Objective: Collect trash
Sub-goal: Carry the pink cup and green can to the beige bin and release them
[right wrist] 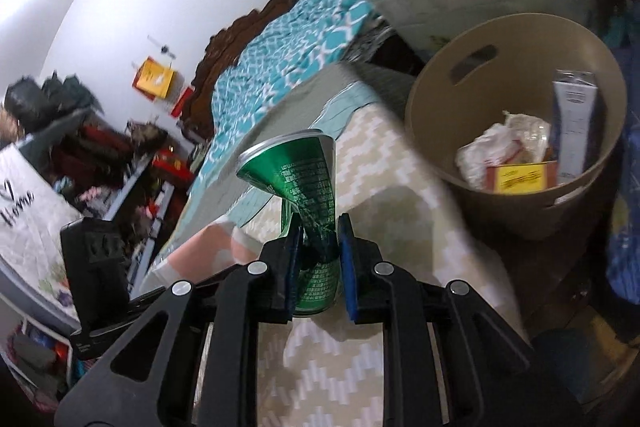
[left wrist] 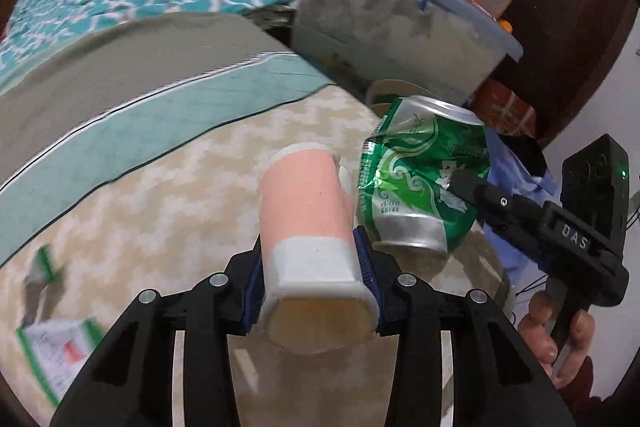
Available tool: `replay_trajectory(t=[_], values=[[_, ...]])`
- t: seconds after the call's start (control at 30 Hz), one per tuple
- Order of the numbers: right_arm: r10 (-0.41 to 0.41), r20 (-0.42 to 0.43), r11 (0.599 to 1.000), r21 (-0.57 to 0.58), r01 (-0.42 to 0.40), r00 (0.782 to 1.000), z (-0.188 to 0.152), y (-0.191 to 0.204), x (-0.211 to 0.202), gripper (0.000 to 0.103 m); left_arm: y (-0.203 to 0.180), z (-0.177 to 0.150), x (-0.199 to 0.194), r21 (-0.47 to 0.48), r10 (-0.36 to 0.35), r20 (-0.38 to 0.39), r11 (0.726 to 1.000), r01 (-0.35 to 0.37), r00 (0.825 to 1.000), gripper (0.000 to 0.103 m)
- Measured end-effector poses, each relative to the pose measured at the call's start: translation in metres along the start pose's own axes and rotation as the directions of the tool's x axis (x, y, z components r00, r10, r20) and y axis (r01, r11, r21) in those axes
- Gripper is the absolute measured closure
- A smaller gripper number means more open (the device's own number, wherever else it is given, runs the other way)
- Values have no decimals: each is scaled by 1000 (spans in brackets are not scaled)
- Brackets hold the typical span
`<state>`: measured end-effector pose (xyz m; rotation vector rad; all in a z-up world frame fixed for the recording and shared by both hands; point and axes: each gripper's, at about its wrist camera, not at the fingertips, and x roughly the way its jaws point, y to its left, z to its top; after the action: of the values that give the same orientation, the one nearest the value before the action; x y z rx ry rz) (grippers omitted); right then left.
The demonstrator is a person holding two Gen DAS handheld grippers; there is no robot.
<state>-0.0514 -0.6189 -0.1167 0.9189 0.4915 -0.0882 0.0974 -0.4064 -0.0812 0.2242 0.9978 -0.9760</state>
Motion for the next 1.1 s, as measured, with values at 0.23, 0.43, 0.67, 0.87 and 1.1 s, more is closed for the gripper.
replay_trajectory(t=[0.23,0.43,0.67,0.87,1.1], values=[[-41,88,997,74,34,995,31,-43,-27,83,-48,41,54,64,-47,-60,997,51,997,65],[-129,165,988,105,112,978,64,-69,-46,84,-96,76,91,159,-60,-87,984,74,994,63],[-211,201,969,169,178,957,78,-87,-51,43,-123,100,115,216,19,-46,976,-9,999,37],[-203,245,975,138,173,948,64,-69,-59,32,-89,86,76,135,-26,-2,990,26,1000,35],[-97,144,995,52,91,985,43,-27,-28,32,-31,29,7,94,39,39,995,-42,998,35]])
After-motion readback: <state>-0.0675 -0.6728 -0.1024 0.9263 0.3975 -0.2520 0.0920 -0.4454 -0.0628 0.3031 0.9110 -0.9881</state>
